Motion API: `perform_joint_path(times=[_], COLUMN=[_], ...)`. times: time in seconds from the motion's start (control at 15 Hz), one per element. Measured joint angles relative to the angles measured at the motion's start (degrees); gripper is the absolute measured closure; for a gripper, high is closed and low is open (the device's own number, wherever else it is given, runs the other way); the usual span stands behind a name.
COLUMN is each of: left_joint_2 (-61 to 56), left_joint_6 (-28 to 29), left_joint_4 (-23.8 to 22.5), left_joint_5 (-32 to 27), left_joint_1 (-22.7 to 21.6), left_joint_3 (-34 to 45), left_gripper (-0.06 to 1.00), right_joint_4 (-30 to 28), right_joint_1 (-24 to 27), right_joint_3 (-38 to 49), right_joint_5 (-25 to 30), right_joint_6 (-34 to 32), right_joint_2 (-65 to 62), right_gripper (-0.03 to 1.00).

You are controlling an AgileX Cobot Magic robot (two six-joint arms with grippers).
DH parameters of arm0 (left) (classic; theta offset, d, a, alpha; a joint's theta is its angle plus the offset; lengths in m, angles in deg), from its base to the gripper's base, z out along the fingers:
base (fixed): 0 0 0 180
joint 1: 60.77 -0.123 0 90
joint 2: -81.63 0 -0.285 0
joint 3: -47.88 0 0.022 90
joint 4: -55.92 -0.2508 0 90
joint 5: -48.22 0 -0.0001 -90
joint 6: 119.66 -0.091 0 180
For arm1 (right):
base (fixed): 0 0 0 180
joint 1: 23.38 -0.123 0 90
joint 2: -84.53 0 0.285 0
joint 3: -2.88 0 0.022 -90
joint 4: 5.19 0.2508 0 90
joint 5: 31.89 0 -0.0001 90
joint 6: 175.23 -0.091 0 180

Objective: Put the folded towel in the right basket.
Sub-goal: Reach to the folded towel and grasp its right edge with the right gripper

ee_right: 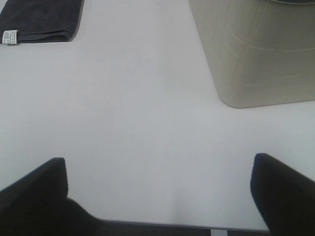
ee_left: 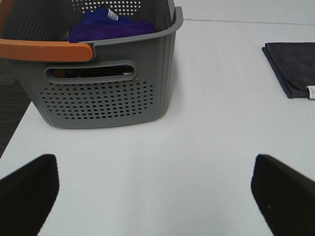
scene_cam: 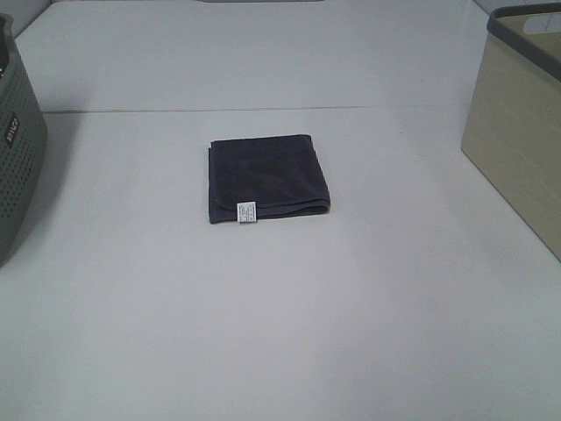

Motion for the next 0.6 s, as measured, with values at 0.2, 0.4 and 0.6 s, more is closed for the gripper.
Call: perform_joint_path(times=[0.2, 0.4, 0.6], left_joint_2=[0.0, 0.0, 0.0], left_joint_6=[0.0, 0.0, 0.0], left_joint_4=[0.0, 0.0, 0.0], left_joint_5=[0.0, 0.0, 0.0], left_joint_1=[0.0, 0.0, 0.0], left_joint_3=[0.0, 0.0, 0.0], left_gripper=[-0.05, -0.05, -0.05], right_joint_4=[0.0, 0.0, 0.0], right_joint_1=[0.0, 0.0, 0.0], right_joint_3=[0.0, 0.0, 0.0], right_joint_5=[0.0, 0.0, 0.0], right_joint_6=[0.0, 0.0, 0.0], right_joint_2=[0.0, 0.0, 0.0], right_gripper=[0.0, 0.0, 0.0])
